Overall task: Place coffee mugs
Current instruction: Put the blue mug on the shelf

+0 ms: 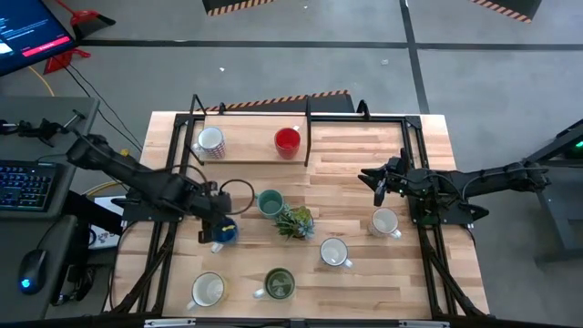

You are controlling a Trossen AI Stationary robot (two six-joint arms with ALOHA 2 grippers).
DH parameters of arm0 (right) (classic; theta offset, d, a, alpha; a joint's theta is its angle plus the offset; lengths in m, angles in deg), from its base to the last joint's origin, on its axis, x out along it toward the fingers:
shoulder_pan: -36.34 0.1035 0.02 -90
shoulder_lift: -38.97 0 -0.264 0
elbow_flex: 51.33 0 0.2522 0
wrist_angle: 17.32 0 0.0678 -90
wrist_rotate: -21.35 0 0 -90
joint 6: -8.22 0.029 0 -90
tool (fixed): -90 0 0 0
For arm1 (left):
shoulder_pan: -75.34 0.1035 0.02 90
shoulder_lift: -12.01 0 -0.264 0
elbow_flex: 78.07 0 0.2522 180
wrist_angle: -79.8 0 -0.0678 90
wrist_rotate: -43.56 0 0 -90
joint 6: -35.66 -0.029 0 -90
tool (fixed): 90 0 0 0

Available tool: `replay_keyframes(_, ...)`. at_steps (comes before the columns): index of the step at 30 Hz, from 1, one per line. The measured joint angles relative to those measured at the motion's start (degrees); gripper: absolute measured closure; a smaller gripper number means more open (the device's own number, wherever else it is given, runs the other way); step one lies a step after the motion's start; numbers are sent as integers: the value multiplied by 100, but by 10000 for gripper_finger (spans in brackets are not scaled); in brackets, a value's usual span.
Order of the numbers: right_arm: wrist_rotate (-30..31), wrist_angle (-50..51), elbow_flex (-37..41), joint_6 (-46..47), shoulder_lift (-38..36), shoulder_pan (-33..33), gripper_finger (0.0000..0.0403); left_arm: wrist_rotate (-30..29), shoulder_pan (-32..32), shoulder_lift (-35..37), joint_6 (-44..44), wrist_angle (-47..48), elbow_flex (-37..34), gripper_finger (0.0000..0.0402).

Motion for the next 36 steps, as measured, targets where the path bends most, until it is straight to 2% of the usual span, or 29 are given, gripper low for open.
replay_keyframes(20,-25,66,-2,0,0,0,299,-16,0,-887,-15,-87,0,282)
replay_keyframes(29,-132,76,-2,2,0,0,299,-292,67,-1403,-13,-237,0,284)
replay_keyframes(32,-136,94,-2,1,0,0,299,-289,152,-1465,-48,-303,0,306)
replay_keyframes(36,-141,120,-2,2,0,0,299,-285,297,-1471,-71,-348,1,374)
